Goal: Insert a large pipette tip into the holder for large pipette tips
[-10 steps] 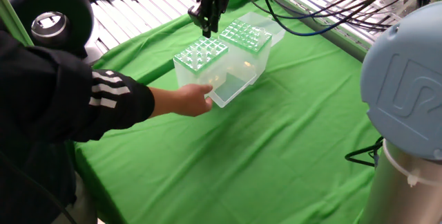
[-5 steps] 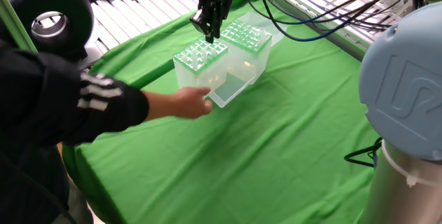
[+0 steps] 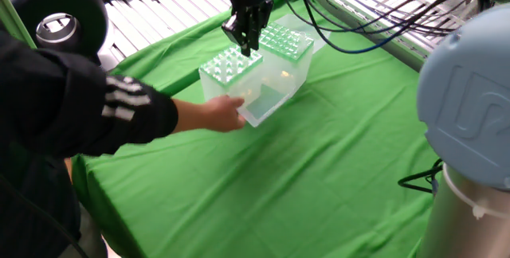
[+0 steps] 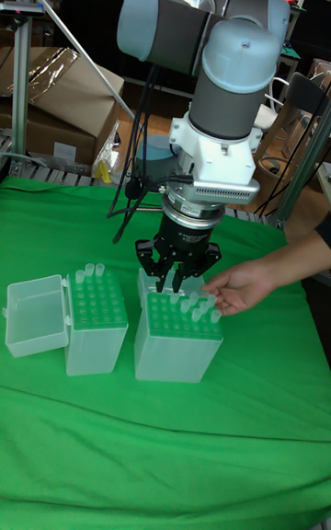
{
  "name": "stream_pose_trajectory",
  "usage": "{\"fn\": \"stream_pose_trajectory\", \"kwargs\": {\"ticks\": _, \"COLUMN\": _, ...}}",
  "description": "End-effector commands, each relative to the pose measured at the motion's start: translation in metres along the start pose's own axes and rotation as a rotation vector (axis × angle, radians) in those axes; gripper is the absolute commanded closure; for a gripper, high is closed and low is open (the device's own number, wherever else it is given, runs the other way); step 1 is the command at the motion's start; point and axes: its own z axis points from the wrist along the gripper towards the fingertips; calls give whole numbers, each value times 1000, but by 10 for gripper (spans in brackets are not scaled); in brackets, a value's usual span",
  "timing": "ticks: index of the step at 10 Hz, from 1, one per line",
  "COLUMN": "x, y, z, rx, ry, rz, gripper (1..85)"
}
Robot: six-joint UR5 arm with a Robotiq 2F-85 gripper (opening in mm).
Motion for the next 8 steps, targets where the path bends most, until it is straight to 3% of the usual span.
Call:
{"fn": "stream_pose_trajectory", "kwargs": {"ticks": 1, "x": -1, "y": 8, "z": 12, "rx": -11, "ry": -17, "rz": 11, "gripper": 563}}
{"fn": "stream_pose_trajectory", "kwargs": {"ticks": 8, "x": 14, "y": 35, "z": 7, "rx": -13, "ry": -1, "rz": 45, "gripper": 563}}
